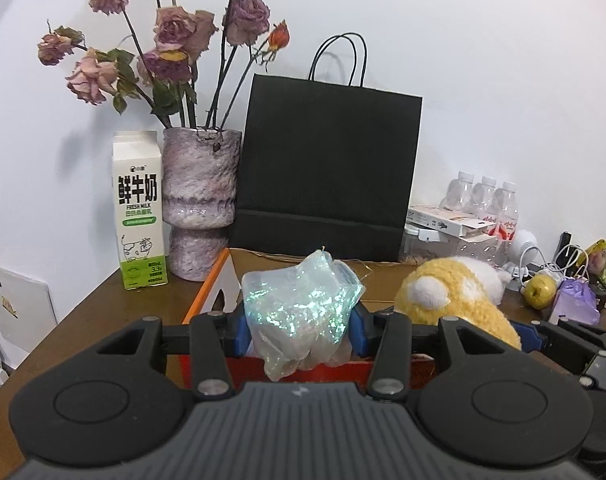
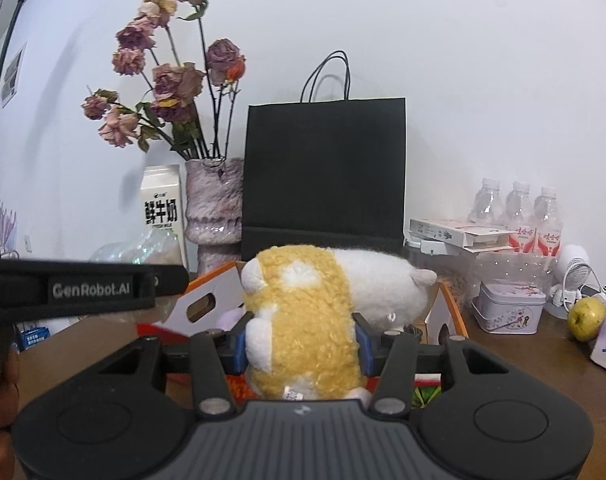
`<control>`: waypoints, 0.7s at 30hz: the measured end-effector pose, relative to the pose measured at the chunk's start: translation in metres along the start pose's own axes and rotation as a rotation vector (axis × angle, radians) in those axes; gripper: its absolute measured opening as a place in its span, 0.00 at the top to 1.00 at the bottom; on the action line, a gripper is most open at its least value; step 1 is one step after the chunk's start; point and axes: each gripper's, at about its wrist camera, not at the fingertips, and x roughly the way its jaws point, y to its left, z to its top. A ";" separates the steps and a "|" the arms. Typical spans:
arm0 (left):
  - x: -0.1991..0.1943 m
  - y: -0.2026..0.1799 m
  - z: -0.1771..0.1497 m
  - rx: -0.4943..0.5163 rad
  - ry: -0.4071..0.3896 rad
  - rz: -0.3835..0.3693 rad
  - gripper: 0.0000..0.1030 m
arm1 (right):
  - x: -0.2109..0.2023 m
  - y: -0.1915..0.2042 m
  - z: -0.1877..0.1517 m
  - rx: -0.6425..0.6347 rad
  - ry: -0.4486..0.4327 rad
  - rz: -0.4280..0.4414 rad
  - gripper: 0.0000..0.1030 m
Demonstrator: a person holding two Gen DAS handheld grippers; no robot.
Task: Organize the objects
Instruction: 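Carry the plastic bag with the left gripper while the right gripper carries the plush toy over the box, then open the left gripper dropping the bag while the right gripper drops the plush toy into the box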
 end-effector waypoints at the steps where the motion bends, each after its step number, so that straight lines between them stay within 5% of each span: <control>1: 0.004 0.000 0.002 -0.002 -0.001 -0.002 0.55 | 0.004 -0.002 0.001 0.003 -0.001 -0.001 0.53; 21: 0.089 0.005 0.022 -0.002 0.000 0.006 0.55 | 0.091 -0.031 0.014 0.012 0.030 -0.046 0.53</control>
